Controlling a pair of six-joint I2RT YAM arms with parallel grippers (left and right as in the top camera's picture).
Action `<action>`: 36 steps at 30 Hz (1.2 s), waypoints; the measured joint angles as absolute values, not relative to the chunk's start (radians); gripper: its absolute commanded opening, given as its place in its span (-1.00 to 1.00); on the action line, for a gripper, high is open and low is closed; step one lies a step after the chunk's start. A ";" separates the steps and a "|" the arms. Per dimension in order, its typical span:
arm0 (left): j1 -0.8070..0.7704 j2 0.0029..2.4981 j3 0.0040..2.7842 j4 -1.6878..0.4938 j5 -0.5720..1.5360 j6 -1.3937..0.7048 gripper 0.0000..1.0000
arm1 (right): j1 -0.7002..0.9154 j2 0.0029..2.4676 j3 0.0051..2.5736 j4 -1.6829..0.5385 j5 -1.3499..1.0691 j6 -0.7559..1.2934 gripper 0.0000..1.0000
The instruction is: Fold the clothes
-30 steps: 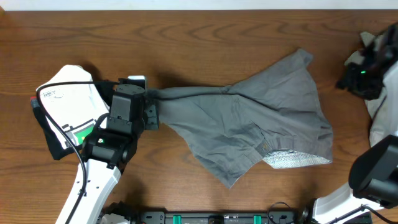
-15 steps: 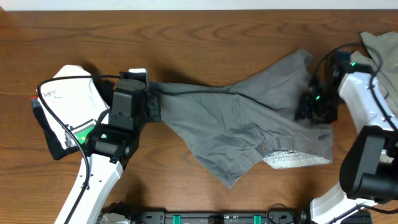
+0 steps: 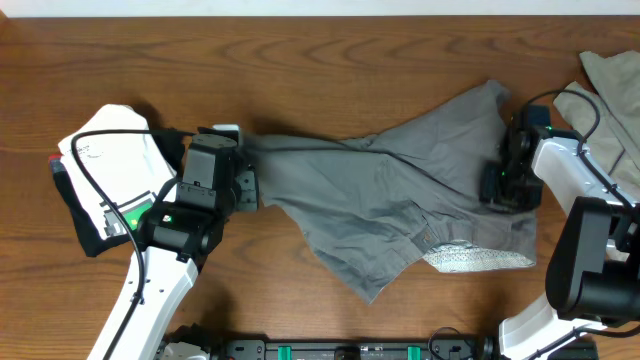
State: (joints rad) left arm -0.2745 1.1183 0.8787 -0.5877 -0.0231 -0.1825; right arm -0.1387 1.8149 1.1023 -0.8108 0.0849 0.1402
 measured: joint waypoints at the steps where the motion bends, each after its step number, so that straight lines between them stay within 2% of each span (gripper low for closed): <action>1: -0.274 1.118 0.879 -0.591 -0.012 -0.182 -0.03 | -0.139 1.815 1.102 -0.781 0.096 0.143 0.08; 6: -0.274 1.119 0.879 -0.630 0.047 -0.183 -0.03 | -0.139 1.815 1.107 -0.539 0.155 0.147 0.11; 9: -0.274 1.119 0.879 -0.657 0.058 -0.183 -0.04 | -0.139 1.816 1.148 -0.500 0.164 0.148 0.12; 13: -0.275 1.119 0.879 -0.677 0.070 -0.183 -0.04 | -0.140 1.822 1.305 -0.635 0.133 0.135 0.13; 18: -0.274 1.119 0.879 -0.661 0.073 -0.182 -0.03 | -0.121 1.816 1.493 -0.932 0.104 0.118 -0.01; 26: -0.274 1.119 0.879 -0.647 0.073 -0.182 -0.03 | -0.076 1.798 1.477 -1.265 -0.055 0.095 -0.11; 30: -0.274 1.119 0.879 -0.646 0.073 -0.183 -0.03 | -0.066 1.797 1.360 -1.252 -0.097 0.096 -0.10; 36: -0.275 1.119 0.879 -0.647 0.076 -0.182 -0.03 | -0.062 1.797 1.126 -1.086 -0.121 0.123 -0.08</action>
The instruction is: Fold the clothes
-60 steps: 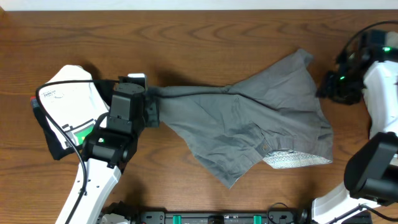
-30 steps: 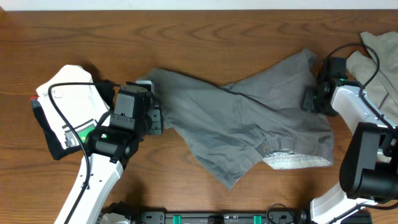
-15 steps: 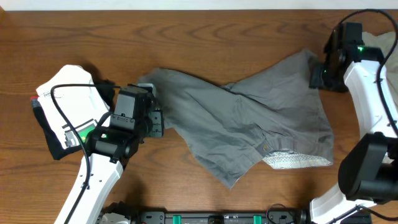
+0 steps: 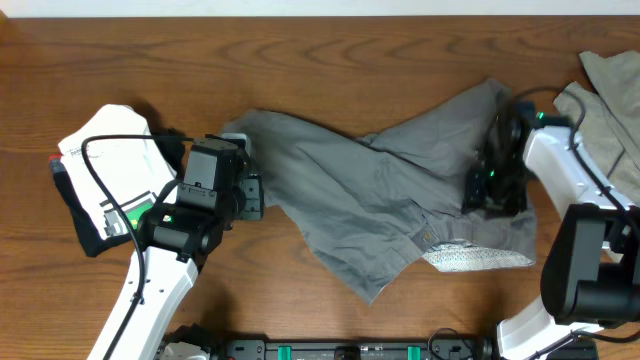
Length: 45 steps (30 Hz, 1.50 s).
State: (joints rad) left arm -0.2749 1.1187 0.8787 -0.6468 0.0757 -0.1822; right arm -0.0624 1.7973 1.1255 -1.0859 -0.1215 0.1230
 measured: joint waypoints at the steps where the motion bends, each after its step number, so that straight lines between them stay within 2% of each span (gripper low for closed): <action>1: -0.274 1.119 0.879 -0.647 0.076 -0.182 -0.03 | -0.062 1.797 1.089 -1.042 -0.122 0.131 -0.07; 8: -0.275 1.119 0.879 -0.646 0.076 -0.182 -0.03 | -0.060 1.757 0.968 -0.816 -0.045 0.223 0.01; 17: -0.275 1.119 0.879 -0.647 0.076 -0.183 -0.03 | -0.121 1.768 0.960 -0.453 0.179 0.234 0.13; 22: -0.275 1.119 0.879 -0.648 0.076 -0.182 -0.03 | -0.155 1.785 1.077 -0.421 0.218 0.203 0.20; 26: -0.275 1.119 0.879 -0.648 0.076 -0.182 -0.03 | -0.155 1.787 1.285 -0.574 0.199 0.164 0.29; 31: -0.275 1.119 0.879 -0.647 0.076 -0.182 -0.01 | -0.151 1.784 1.479 -0.951 0.089 0.139 0.33; 37: -0.275 1.119 0.879 -0.647 0.076 -0.182 0.00 | -0.138 1.784 1.477 -1.173 -0.047 0.127 0.29; 45: -0.274 1.119 0.879 -0.647 0.076 -0.182 0.00 | -0.061 1.775 1.337 -1.226 -0.143 0.134 0.29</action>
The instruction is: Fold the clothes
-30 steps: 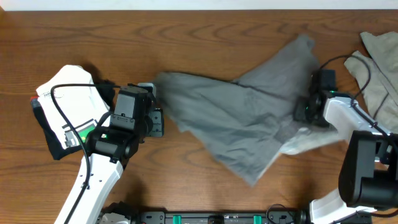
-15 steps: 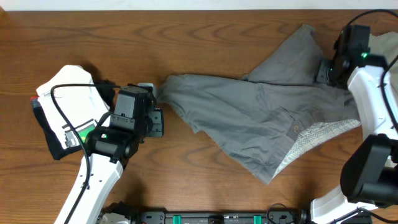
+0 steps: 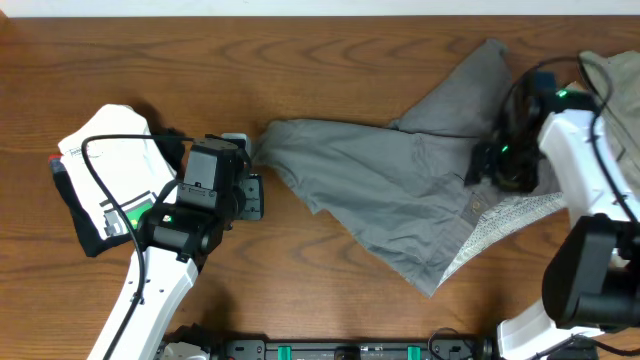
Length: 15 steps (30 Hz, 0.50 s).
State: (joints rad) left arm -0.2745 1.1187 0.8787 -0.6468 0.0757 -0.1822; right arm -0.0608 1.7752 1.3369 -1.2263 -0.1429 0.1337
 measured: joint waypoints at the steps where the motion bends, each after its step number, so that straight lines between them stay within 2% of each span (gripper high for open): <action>1: -0.274 1.119 0.879 -0.646 0.076 -0.182 0.00 | -0.048 1.771 1.308 -1.218 -0.147 0.140 0.29; 8: -0.274 1.119 0.879 -0.646 0.076 -0.182 0.00 | 0.026 1.742 1.059 -1.030 -0.171 0.226 0.29; 15: -0.274 1.119 0.879 -0.647 0.076 -0.182 0.00 | 0.029 1.695 0.895 -0.783 -0.130 0.268 0.29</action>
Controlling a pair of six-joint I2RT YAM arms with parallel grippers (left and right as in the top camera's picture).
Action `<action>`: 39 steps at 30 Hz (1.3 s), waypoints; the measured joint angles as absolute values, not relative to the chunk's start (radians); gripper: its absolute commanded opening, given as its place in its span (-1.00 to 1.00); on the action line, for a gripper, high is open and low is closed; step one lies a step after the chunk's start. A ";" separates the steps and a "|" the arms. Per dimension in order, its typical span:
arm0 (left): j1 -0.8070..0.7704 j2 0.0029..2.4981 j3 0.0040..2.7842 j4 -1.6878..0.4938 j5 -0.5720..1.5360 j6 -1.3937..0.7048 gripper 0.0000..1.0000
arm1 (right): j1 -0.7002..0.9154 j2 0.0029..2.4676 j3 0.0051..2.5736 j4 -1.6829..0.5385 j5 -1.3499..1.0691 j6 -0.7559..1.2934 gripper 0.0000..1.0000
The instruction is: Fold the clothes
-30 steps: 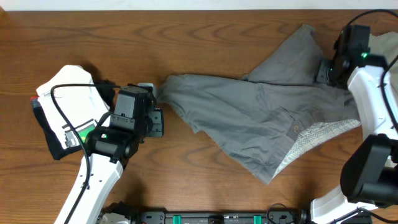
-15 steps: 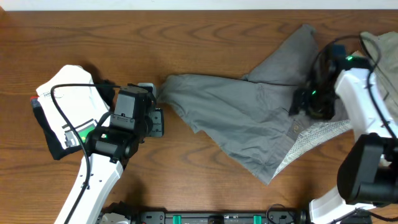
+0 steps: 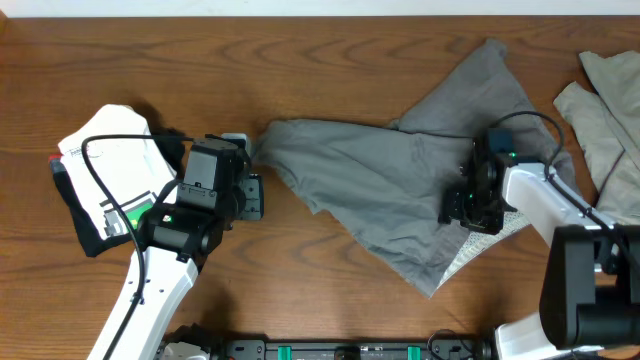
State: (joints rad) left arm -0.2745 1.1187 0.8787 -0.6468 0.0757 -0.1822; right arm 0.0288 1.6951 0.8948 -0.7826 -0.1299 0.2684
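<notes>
A grey pair of shorts lies crumpled across the middle and right of the table. One leg points to the far edge, and the white lining shows at the waistband. My left gripper rests on the wood just left of the shorts' left corner, open and holding nothing. My right gripper sits low on the waistband area. Its fingers are hidden under the wrist, so whether it grips the cloth is unclear.
A folded stack of white and black clothes lies at the left, partly under my left arm. A beige garment lies at the far right edge. Bare wood runs along the far side and the front left.
My right gripper was higher by the upper right of the waistband and is now lower and to the left on it. The shorts kept their shape and place. The left arm has not moved.
My left gripper was at the shorts' left corner and my right one at their right side. Then the left corner lay loose beside the left gripper. Later the shorts sat shifted right with the lining turned up, and the right gripper has now come down on the waistband.
</notes>
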 measured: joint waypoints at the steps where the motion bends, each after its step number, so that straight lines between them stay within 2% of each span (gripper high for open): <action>1: -0.274 1.119 0.879 -0.647 0.076 -0.182 0.00 | 0.030 1.686 0.883 -0.756 -0.113 0.275 0.30; 9: -0.275 1.119 0.879 -0.647 0.076 -0.182 0.00 | 0.000 1.701 0.850 -0.373 0.089 0.261 0.31; 13: -0.275 1.119 0.879 -0.647 0.076 -0.182 0.00 | -0.048 1.714 0.847 -0.191 0.132 0.214 0.41; 16: -0.275 1.119 0.879 -0.647 0.076 -0.182 -0.01 | -0.075 1.715 0.877 -0.170 0.147 0.178 0.54; 18: -0.275 1.119 0.879 -0.647 0.076 -0.182 0.00 | -0.086 1.715 0.932 -0.230 0.145 0.146 0.96; 19: -0.275 1.119 0.879 -0.648 0.076 -0.182 0.00 | -0.088 1.715 0.961 -0.282 0.144 0.138 0.99; 25: -0.275 1.119 0.879 -0.647 0.076 -0.180 0.11 | -0.092 1.705 1.200 -0.775 0.101 0.100 0.98; 29: -0.274 1.119 0.879 -0.644 0.076 -0.182 0.16 | -0.092 1.648 1.227 -0.999 0.035 0.112 0.99; 34: -0.275 1.119 0.879 -0.637 0.076 -0.182 0.16 | -0.092 1.612 1.214 -1.124 -0.036 0.154 0.98; 39: -0.274 1.119 0.879 -0.634 0.076 -0.182 0.15 | -0.092 1.609 1.087 -1.106 -0.081 0.205 0.98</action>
